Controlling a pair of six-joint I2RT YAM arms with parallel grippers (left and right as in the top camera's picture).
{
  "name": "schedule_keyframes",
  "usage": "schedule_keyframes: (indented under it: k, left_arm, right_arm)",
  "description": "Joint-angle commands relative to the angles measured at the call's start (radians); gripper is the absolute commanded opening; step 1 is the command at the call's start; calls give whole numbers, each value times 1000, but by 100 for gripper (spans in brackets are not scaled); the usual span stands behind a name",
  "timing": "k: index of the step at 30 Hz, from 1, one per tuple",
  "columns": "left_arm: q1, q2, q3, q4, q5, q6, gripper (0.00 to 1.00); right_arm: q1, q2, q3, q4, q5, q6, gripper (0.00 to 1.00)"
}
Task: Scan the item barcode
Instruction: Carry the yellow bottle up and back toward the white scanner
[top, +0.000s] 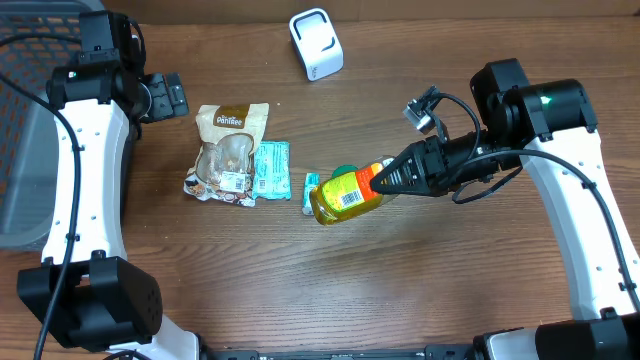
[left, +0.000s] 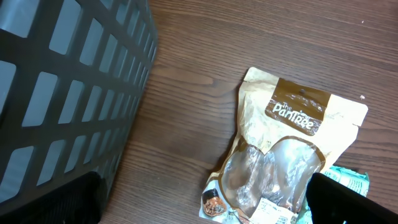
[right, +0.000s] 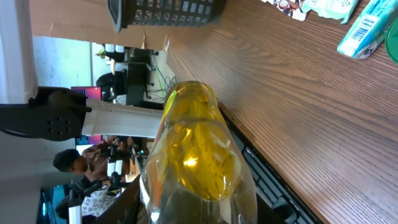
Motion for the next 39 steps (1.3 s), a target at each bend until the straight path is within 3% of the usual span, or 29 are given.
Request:
schedule_keyframes:
  k: [1, 8, 14, 17, 25, 35, 39]
  left_arm:
    - [8, -2, 16, 0, -13, 4, 100]
    - [8, -2, 16, 0, -14, 4, 100]
    - [8, -2, 16, 0, -13, 4, 100]
    - [8, -2, 16, 0, -13, 4, 100]
    - [8, -2, 16, 0, -13, 4, 100]
    - [8, -2, 16, 0, -13, 4, 100]
    - [8, -2, 16, 0, -13, 4, 100]
  right_arm:
    - [4, -10, 6, 14, -48, -19, 24]
    - [4, -10, 6, 44, -24, -19, 24]
    - [19, -10, 6, 96, 110, -8, 23]
    - [53, -10, 6, 152, 227, 50, 23]
    - [194, -10, 6, 369, 752, 430, 22]
    - [257, -10, 81, 497, 1003, 518, 17]
    - [269, -10, 156, 554, 1199, 516, 17]
